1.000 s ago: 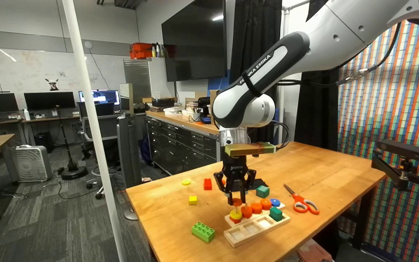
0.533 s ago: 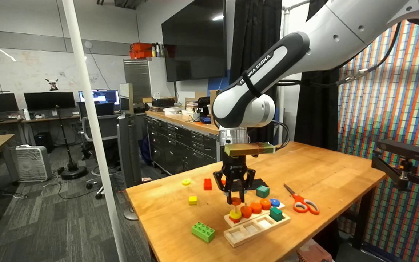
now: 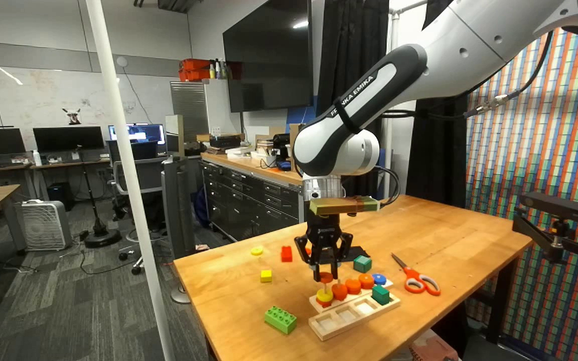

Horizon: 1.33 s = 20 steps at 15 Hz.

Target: Move the round orange block near the black object to the top of round yellow block on the wooden board

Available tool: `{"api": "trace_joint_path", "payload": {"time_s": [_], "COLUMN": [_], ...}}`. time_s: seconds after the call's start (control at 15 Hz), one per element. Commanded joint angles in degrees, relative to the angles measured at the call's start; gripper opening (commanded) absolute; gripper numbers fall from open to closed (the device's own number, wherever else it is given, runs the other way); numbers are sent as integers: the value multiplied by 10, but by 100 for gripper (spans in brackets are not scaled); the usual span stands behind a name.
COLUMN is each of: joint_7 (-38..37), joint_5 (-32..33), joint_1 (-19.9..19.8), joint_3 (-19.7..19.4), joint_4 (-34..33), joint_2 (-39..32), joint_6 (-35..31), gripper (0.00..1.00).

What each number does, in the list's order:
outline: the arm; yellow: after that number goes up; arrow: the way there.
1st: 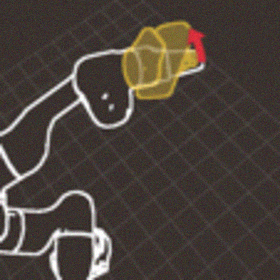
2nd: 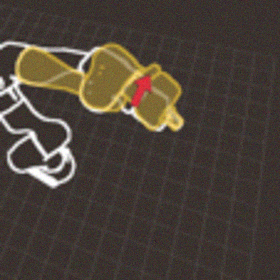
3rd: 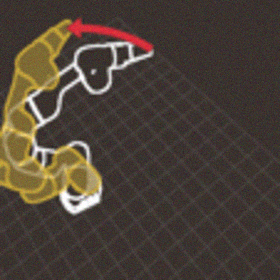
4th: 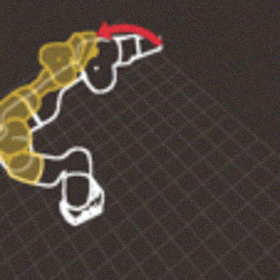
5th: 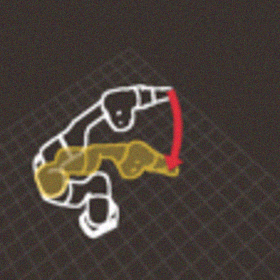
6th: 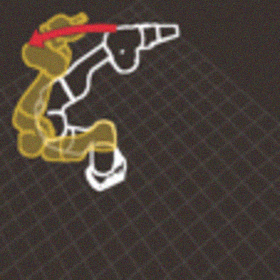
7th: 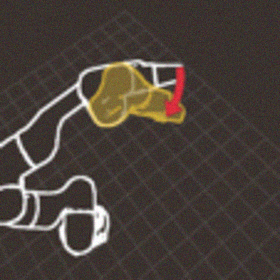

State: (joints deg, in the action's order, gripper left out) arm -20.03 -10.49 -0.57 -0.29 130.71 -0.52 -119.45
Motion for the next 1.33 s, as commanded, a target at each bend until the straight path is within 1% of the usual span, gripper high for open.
{"api": "trace_joint_path", "payload": {"time_s": [0.0,0.6,1.13,1.2,1.27], "joint_7": [1,7,1,-1,-6], "joint_5": [-10,-16,-13,-14,-14], "joint_1": [1,3,12,13,14], "joint_3": [0,2,10,9,9], "joint_4": [-6,-15,-25,-26,-27], "joint_2": [-6,-21,-59,-64,-67], "joint_6": [12,22,34,35,35], "gripper": [17,17,17,33,67]}}
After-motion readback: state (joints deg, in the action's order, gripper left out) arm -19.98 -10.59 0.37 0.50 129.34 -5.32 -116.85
